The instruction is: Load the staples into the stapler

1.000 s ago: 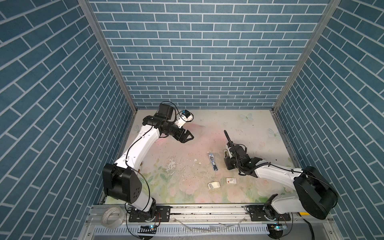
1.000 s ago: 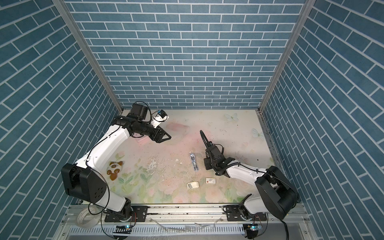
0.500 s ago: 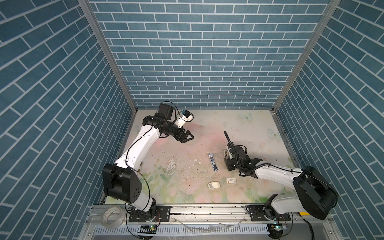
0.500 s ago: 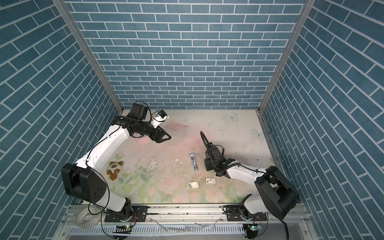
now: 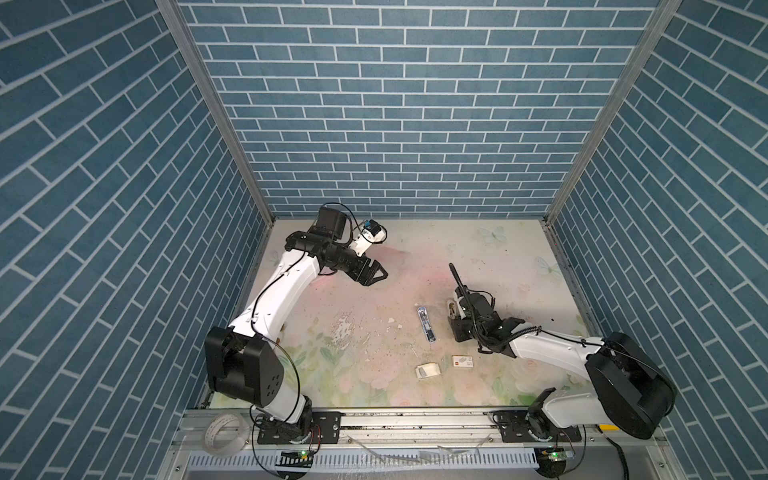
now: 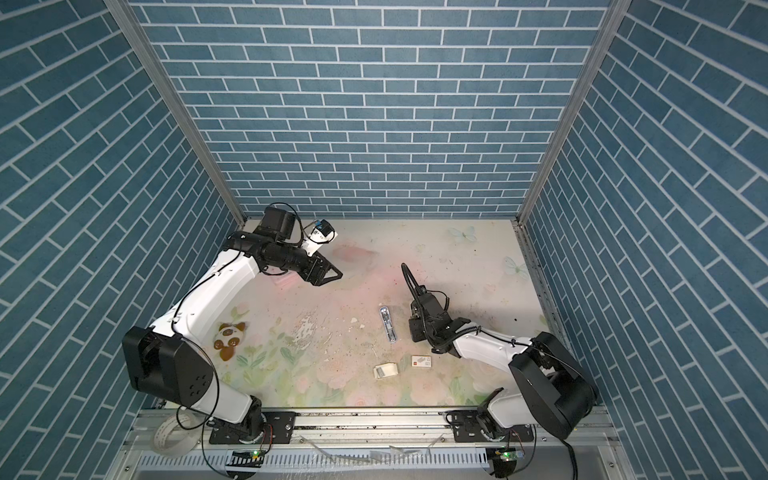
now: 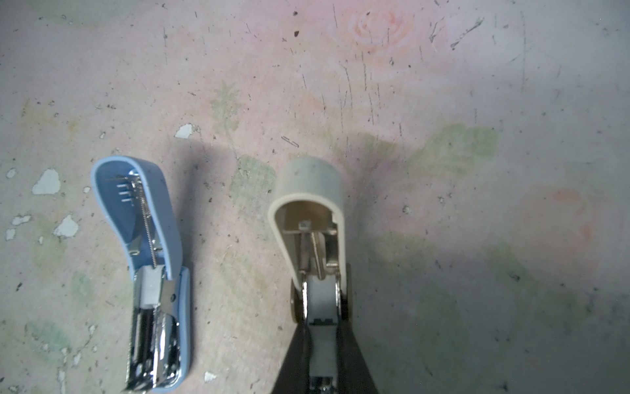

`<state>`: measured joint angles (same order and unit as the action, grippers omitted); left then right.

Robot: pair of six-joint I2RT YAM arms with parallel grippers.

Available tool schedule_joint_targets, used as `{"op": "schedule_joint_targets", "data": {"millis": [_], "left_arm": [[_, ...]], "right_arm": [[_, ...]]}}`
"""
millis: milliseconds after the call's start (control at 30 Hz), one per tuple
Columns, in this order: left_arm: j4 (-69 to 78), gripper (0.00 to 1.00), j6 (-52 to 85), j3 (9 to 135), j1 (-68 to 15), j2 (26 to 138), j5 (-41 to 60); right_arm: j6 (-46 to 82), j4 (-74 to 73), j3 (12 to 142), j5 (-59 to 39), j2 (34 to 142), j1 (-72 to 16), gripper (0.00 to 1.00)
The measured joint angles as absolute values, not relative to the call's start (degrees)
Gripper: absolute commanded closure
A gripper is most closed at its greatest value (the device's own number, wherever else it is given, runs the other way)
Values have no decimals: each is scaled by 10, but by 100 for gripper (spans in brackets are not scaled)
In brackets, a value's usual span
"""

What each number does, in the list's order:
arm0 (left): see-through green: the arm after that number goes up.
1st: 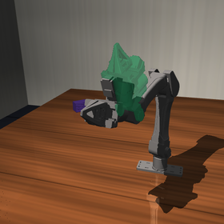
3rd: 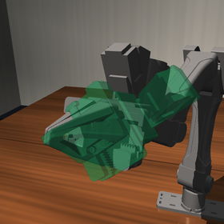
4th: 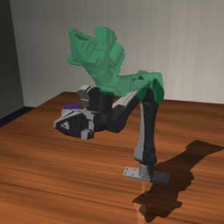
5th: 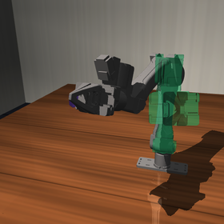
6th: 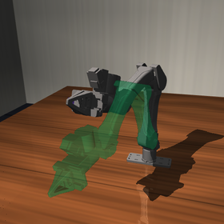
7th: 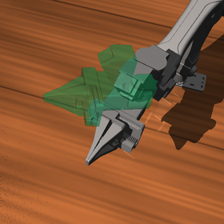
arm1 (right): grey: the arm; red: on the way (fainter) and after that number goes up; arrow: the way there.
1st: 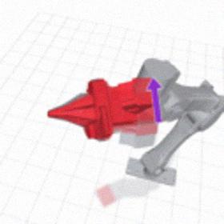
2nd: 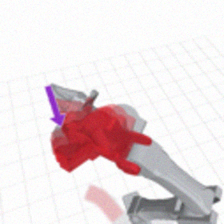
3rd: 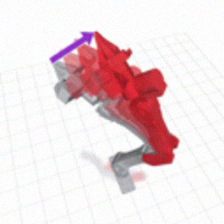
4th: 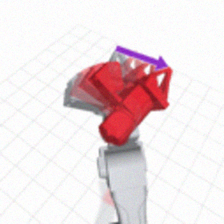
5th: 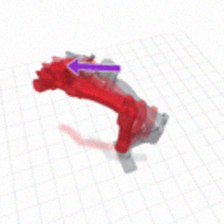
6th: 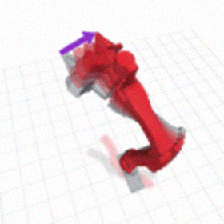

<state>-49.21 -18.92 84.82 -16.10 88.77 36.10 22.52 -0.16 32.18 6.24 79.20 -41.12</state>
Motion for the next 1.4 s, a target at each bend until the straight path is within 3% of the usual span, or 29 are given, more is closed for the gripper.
{"op": "schedule_joint_targets", "data": {"millis": [267, 900, 1400], "left_arm": [[-492, 15, -189, 848, -161, 888, 361], [-492, 15, -190, 848, -161, 888, 361], [-492, 15, -191, 848, -161, 888, 361]], "right_arm": [[227, 0, 321, 62, 792, -411, 76], [224, 46, 342, 52, 746, -411, 64], [222, 53, 391, 7, 816, -408, 63]]}}
